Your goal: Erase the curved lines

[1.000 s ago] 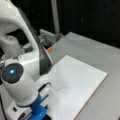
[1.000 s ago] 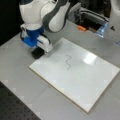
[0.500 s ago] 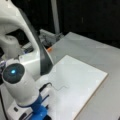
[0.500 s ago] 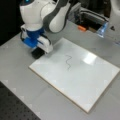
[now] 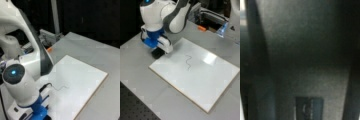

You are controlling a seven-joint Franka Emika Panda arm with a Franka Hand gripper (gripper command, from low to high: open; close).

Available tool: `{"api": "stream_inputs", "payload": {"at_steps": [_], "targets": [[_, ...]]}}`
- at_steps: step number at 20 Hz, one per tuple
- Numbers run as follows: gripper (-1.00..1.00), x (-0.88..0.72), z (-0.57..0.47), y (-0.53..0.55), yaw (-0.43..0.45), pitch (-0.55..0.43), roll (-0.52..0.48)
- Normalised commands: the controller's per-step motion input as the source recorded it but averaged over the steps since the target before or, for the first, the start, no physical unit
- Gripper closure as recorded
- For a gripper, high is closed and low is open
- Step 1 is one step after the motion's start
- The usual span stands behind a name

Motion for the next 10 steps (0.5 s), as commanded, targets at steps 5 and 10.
{"api": "stream_inputs", "payload": {"at_steps": [5,10], "targets": [[1.0,-0.15,-0.12,0.01,-0.031,-0.173,-0.001],[1.0,-0.15,-0.1,0.01,-0.027,-0.167,-0.012]]}}
